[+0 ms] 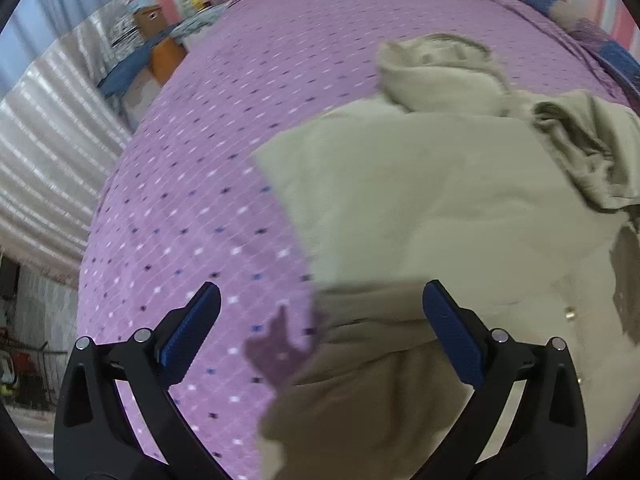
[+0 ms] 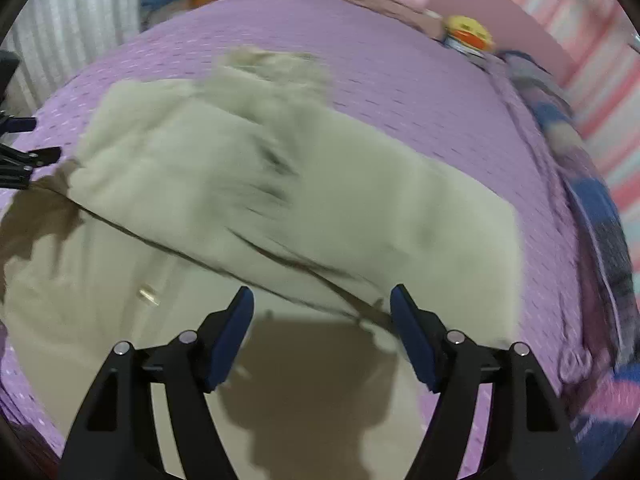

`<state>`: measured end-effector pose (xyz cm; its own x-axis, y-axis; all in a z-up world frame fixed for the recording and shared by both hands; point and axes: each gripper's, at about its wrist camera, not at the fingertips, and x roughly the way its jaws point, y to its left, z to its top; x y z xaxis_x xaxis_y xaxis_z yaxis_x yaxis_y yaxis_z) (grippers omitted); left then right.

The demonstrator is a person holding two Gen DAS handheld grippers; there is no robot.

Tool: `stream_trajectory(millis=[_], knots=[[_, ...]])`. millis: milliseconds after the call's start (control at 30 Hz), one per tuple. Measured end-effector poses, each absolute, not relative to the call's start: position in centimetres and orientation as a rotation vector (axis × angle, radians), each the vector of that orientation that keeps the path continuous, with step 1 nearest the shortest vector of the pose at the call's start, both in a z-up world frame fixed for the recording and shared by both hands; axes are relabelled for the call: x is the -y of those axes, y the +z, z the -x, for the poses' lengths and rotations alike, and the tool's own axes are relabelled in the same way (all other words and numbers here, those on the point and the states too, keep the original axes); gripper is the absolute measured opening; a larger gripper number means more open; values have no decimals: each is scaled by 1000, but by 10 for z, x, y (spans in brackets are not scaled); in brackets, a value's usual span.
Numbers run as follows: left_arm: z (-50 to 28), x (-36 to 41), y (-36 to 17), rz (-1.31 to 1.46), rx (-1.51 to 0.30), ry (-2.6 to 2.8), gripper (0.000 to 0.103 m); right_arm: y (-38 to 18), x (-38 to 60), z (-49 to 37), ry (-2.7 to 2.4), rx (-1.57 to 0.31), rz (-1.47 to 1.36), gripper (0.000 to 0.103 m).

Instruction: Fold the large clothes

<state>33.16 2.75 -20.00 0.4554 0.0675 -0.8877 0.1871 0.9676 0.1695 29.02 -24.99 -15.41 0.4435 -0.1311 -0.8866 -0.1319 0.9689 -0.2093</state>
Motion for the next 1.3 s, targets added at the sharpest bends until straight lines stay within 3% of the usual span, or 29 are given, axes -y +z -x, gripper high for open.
stream_trajectory(millis=[333,667,700,733,767,800,833,867,900,1000,1300], knots=[[-351,115,-181,-254,-1090,-318,100,-159,420,-246,-205,-1145,-27,71],[-380,213,-227,-381,-1185,-404,100,-217,438,-280,-118,-1122,-210,70],[-383,218,-235,-401,-1192,-400,95,-222,433,-286,-109,-1125,-224,67],[-385,220,-238,-399,-1198,-409,89,-227,432,-290,-86,-1132,-232,52],[-388,221,-241,-385,-1212,-425,78,-231,430,-293,-70,-1148,-224,33],[-389,221,-241,-365,-1224,-439,64,-235,427,-296,-71,-1161,-205,23],[-389,221,-239,-351,-1228,-450,57,-238,421,-299,-80,-1163,-171,15],[-388,222,-237,-350,-1227,-459,37,-237,416,-302,-85,-1154,-144,10],[-386,222,-232,-347,-1224,-467,25,-236,413,-303,-88,-1145,-133,9],[-383,216,-220,-349,-1203,-468,18,-218,401,-301,-95,-1094,-111,6],[-367,116,-140,-271,-1029,-336,15,-162,348,-302,-39,-989,-112,5]])
